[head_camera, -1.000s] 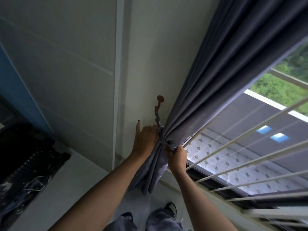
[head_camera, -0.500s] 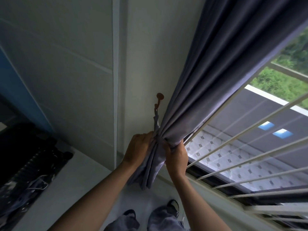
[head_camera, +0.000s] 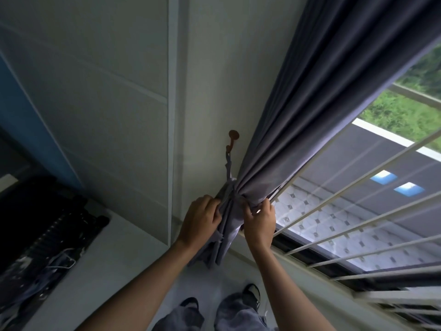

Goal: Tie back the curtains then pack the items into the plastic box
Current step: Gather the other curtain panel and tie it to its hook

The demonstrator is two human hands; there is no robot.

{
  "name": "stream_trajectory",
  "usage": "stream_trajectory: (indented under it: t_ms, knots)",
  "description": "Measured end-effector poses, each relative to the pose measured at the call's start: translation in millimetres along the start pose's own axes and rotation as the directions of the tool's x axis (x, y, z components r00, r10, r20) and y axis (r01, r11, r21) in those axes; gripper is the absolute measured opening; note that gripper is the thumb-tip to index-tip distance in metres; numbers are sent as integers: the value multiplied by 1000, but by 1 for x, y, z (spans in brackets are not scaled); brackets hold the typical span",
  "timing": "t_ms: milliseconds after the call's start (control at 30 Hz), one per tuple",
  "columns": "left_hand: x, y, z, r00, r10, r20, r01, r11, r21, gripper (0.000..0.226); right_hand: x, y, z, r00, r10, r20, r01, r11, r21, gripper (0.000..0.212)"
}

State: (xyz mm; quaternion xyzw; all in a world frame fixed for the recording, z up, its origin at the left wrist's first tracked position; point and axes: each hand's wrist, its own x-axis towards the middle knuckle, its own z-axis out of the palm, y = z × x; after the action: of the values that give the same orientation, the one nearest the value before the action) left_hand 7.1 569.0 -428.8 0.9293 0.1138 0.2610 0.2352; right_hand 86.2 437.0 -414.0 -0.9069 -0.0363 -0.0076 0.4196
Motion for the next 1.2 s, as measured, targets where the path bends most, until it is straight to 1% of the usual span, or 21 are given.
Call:
stream_trajectory:
  t_ms: [67, 167, 200, 267, 300, 367, 400, 467, 533, 567, 600, 667, 700, 733, 767, 800, 867, 900, 1033, 1133, 1200]
  knots:
    - [-5, 5, 6, 999, -24, 46, 25, 999, -31, 12, -2, -6, -2, 999, 31, 18, -32, 999, 18, 38]
    - [-15, 21, 14, 995, -55, 88, 69, 984, -167, 26, -7, -6, -1, 969, 242, 44, -246, 956, 159, 46]
    - [-17, 27, 13, 996, -37, 84, 53, 978, -202, 32, -9, -3, 0, 946, 312, 86, -323, 927, 192, 50]
    - [-21, 35, 15, 996, 74, 59, -61, 977, -203, 45, -9, 2, 1, 922, 324, 211, -367, 907, 209, 59]
    - [-24, 33, 17, 988, 141, 57, -128, 974, -185, 48, -9, 3, 1, 916, 285, 282, -351, 910, 222, 58]
    - [-26, 29, 20, 981, 155, 113, -128, 967, -219, 50, -8, 1, -3, 909, 158, 385, -268, 930, 252, 47]
    - [-27, 26, 22, 981, 140, 135, -104, 964, -245, 49, -7, -2, -7, 913, 98, 396, -205, 950, 237, 41]
    - [-29, 22, 26, 973, 162, 165, -111, 953, -280, 36, -3, -4, -14, 926, 11, 378, -79, 983, 165, 32]
    - [-27, 20, 27, 961, 225, 159, -161, 927, -338, 25, 2, -5, -21, 928, -38, 371, 10, 997, 77, 26]
    - [-25, 18, 28, 965, 223, 140, -162, 921, -354, 23, 5, -6, -24, 928, -50, 370, 43, 999, 26, 23]
    - [-22, 18, 27, 977, 179, 118, -127, 926, -357, 21, 8, -8, -26, 928, -57, 368, 70, 997, -21, 20]
    - [-12, 19, 27, 997, -47, 56, 66, 912, -404, 20, 11, -12, -33, 927, -81, 365, 123, 988, -95, 15]
    - [-5, 21, 27, 977, -207, 44, 204, 865, -458, 18, 11, -13, -36, 925, -97, 368, 152, 981, -123, 13]
    - [4, 26, 22, 932, -357, 66, 339, 788, -514, 16, 10, -14, -38, 921, -110, 373, 177, 973, -148, 12]
    - [14, 29, 20, 870, -475, 133, 462, 690, -557, 16, 10, -14, -40, 916, -128, 379, 203, 965, -164, 14]
    - [24, 29, 22, 814, -534, 228, 553, 592, -586, 17, 9, -13, -42, 912, -150, 382, 229, 959, -169, 17]
    - [39, 29, 25, 736, -544, 403, 655, 421, -627, 17, 9, -10, -44, 906, -197, 376, 273, 948, -161, 17]
    - [44, 29, 27, 716, -543, 439, 669, 355, -653, 21, 8, -7, -44, 906, -209, 369, 284, 945, -161, 14]
    - [52, 28, 33, 662, -531, 529, 665, 90, -742, 17, 12, 1, -49, 910, -222, 351, 299, 937, -182, 10]
    - [33, 26, 46, 581, -520, 626, 715, -40, -698, 15, 24, 11, -58, 929, -202, 311, 288, 921, -262, 10]
    - [20, 25, 58, 535, -558, 634, 710, -109, -695, 16, 28, 14, -66, 925, -200, 324, 297, 912, -282, 13]
